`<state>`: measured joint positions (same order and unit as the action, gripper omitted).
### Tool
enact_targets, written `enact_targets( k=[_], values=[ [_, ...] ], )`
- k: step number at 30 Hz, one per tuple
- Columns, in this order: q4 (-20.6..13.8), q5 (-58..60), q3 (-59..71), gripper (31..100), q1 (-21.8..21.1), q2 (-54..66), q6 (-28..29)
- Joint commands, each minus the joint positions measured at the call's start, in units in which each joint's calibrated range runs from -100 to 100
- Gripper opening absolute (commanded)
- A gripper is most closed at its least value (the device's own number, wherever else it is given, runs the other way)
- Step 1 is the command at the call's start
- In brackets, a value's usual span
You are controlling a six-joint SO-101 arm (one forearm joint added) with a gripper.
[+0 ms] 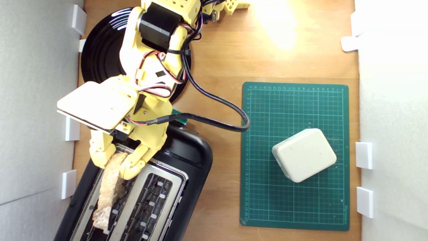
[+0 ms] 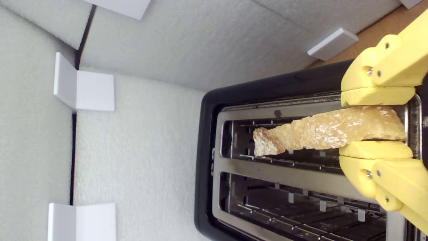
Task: Pick bread and place in toaster
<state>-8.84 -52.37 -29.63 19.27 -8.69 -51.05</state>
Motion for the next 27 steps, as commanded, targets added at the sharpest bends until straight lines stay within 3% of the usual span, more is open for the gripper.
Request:
enact_targets(
  k=[1, 7, 11, 20, 23, 27],
  values=[
    [0.2, -0.4, -1.5, 58.9, -0.9, 0.2, -0.1],
    [0.2, -0.5, -1.5, 78.8, -1.0, 0.9, 0.0],
    [0.4, -0.5, -1.5, 86.9, -0.9, 2.8, 0.2],
    [9.7, -0.7, -0.6, 89.5, 2.6, 22.7, 0.7],
    [9.6, -0.6, 0.9, 89.1, 0.7, 27.5, 5.8],
    [7.3, -0.7, 4.3, 89.4, -6.5, 30.7, 11.2]
  ],
)
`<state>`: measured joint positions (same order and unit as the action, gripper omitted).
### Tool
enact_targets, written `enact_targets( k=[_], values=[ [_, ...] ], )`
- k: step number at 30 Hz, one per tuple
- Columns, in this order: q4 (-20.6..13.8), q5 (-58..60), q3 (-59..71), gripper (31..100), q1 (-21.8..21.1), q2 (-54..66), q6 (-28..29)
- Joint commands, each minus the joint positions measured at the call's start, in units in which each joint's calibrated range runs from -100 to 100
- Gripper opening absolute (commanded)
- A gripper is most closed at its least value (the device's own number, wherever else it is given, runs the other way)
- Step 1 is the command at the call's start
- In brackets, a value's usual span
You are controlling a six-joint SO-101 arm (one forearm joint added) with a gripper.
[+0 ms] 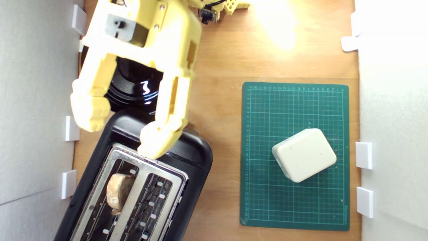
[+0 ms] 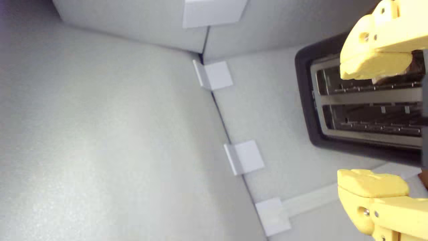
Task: Pick bread and place in toaster
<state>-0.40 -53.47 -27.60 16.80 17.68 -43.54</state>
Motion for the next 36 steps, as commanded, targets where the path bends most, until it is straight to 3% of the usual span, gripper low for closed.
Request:
enact_targets(
  k=[1, 3, 16, 29, 36],
  values=[
    [-1.5, 0.5, 4.6, 89.4, -5.3, 5.1, 4.5],
    [-1.1, 0.6, 11.9, 89.1, -9.1, 10.0, 6.4],
    [-1.0, 0.6, 46.5, 88.0, -21.6, 32.2, 10.7],
    [-0.7, 0.4, 73.9, 50.8, -27.2, 50.4, 10.2],
    [-0.7, 0.3, 84.5, 39.9, -26.9, 58.3, 10.6]
  ],
)
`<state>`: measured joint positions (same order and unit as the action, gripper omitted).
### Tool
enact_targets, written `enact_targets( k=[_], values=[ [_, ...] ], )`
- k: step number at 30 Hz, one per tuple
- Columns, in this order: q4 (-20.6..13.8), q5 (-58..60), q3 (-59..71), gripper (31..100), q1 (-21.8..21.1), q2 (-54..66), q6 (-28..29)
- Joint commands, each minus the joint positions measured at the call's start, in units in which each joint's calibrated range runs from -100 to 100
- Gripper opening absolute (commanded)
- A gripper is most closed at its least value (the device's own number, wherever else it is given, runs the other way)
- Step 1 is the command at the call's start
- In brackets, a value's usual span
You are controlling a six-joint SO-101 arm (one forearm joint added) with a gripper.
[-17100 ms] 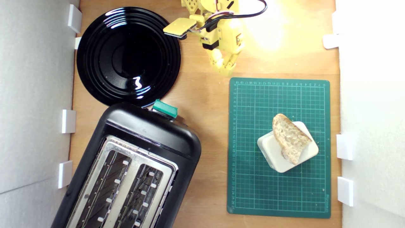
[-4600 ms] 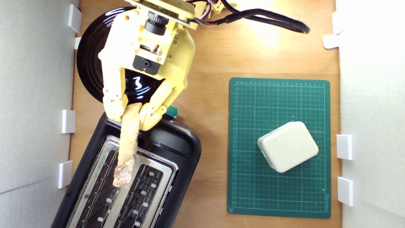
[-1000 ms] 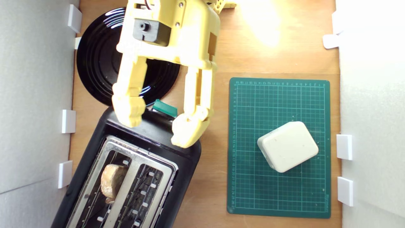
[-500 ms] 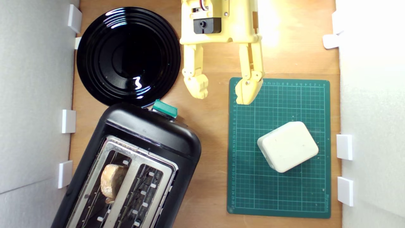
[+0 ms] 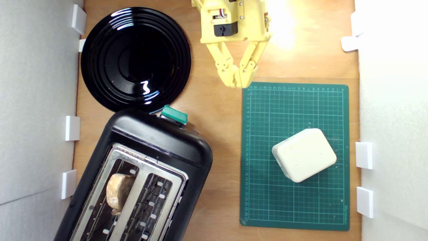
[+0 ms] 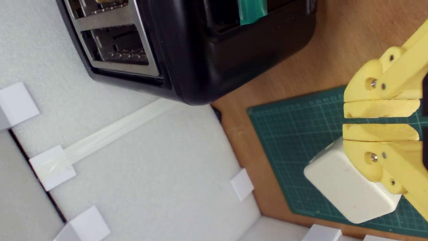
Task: Pick bread and place in toaster
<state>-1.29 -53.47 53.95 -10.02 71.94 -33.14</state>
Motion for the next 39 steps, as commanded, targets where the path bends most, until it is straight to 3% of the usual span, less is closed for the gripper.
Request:
enact_targets(
  k=[1, 21, 39],
  values=[
    [0.2, 0.3, 4.4, 39.6, 0.0, 4.9, 0.2],
    [0.5, 0.2, 34.9, 37.5, -0.4, 26.4, 3.7],
    [1.2, 0.1, 44.5, 35.6, -0.4, 27.2, 4.7]
  ],
)
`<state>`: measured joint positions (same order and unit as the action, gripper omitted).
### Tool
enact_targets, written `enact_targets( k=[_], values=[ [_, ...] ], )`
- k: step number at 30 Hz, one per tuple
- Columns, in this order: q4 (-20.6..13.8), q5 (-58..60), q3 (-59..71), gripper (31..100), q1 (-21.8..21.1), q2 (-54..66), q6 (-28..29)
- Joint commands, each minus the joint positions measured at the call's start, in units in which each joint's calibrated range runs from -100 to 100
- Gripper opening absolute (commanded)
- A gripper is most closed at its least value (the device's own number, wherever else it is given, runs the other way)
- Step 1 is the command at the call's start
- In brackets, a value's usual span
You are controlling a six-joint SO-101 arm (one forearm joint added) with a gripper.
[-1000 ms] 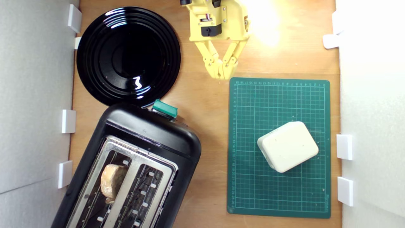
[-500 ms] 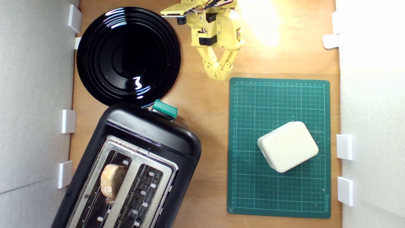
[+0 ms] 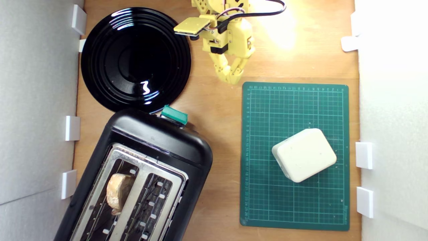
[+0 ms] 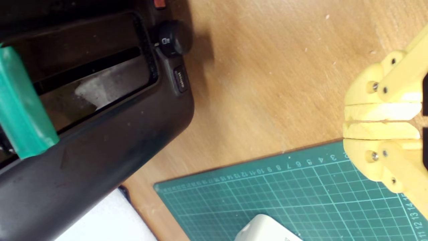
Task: Pick bread and place in toaster
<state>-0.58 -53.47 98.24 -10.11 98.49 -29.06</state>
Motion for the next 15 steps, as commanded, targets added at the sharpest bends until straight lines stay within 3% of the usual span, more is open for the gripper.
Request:
enact_targets(
  k=[1, 7, 15],
  values=[
    [0.6, 0.1, 0.3, 35.6, -0.3, 0.7, 0.6],
    [1.4, 0.0, 0.3, 35.7, -0.1, 0.7, 0.8],
    [1.4, -0.1, 0.4, 35.8, -0.3, 0.7, 5.2]
  ],
)
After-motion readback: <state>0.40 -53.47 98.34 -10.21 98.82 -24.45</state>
